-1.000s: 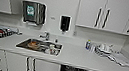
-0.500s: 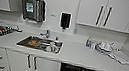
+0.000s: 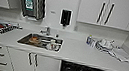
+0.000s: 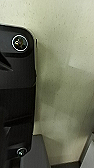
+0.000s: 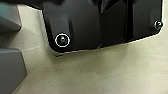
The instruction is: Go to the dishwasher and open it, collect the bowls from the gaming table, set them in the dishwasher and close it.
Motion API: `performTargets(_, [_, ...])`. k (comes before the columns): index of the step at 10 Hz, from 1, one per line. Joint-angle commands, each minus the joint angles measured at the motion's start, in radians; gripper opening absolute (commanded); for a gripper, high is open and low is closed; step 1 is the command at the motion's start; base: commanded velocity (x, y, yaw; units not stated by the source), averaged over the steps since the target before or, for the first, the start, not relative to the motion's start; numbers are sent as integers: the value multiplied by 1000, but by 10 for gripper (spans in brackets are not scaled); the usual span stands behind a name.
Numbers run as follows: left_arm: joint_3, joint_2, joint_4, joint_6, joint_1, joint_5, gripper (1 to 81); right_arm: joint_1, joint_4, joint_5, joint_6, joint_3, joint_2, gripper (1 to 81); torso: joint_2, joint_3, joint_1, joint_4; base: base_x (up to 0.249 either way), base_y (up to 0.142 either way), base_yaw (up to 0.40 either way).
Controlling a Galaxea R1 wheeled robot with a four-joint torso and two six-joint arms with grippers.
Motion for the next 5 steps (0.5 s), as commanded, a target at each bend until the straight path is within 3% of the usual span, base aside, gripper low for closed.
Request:
performTargets(1, [4,-1,11,4,-50,39,811,46,9,-54,2,-54,21,811,97,0,-63,0,0,0,0])
performTargets(5, [4,3,11,4,-50,39,811,50,4,-55,1,-125,77,811,245,-1,-157,0,0,0,0])
